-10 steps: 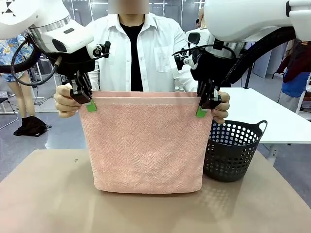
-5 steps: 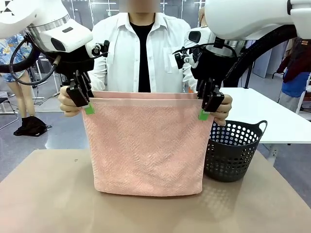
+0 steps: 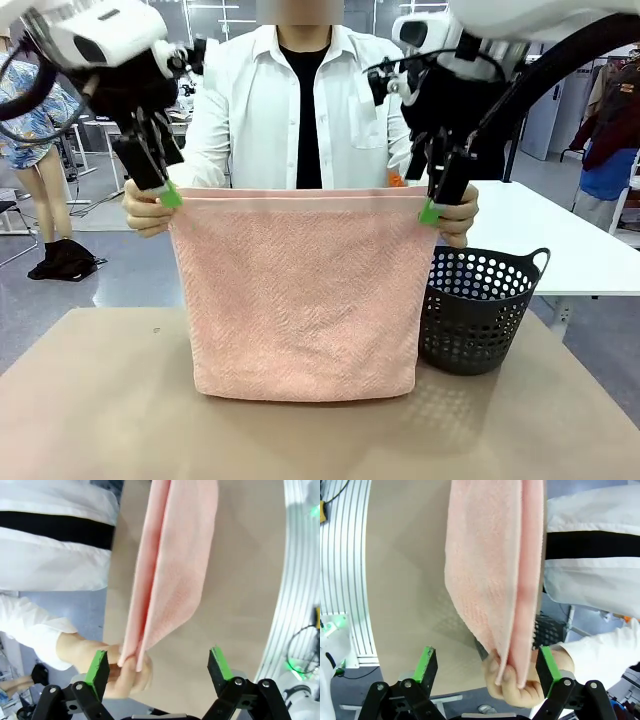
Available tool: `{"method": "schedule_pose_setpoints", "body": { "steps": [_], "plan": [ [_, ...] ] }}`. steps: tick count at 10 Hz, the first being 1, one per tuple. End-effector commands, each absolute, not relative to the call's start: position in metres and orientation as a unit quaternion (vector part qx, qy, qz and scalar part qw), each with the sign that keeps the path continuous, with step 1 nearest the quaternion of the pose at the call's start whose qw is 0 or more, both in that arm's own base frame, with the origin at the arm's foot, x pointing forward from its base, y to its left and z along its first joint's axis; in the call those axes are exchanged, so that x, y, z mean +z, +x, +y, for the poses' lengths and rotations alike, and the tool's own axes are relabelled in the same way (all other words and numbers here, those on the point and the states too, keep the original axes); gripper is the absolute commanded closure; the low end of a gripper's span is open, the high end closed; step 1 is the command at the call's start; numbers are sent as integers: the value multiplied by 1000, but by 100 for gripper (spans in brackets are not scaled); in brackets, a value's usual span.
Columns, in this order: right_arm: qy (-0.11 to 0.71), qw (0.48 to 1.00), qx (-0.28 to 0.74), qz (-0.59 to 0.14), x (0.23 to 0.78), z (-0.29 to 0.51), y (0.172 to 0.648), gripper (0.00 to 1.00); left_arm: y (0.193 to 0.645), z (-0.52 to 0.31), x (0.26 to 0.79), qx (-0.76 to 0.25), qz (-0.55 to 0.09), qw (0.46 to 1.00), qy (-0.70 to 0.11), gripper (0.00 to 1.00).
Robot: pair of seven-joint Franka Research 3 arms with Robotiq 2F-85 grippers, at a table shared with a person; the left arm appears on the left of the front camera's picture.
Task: Fold the towel.
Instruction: Release the end of the 100 cm Hotel Towel you were holding and grab the top end of the folded side.
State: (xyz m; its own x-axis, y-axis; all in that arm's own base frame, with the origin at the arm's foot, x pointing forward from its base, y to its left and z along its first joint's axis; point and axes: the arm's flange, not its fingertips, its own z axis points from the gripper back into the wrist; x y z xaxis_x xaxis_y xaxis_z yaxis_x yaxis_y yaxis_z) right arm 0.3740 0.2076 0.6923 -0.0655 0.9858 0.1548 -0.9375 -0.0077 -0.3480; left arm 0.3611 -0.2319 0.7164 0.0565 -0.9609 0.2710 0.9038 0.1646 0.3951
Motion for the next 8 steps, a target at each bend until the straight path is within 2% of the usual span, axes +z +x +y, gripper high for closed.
{"method": "schedule_pose_setpoints", "body": {
  "steps": [1,4,8],
  "plan": [
    [-79,687,695,-198,701,206,377,0,362,-235,729,-646,-267,712,74,0],
    [-100,682,698,-196,707,208,387,0,373,-241,743,-648,-268,707,89,0],
    [-85,686,699,-185,696,215,404,0,390,-246,733,-655,-242,712,79,0]
  ]
}}
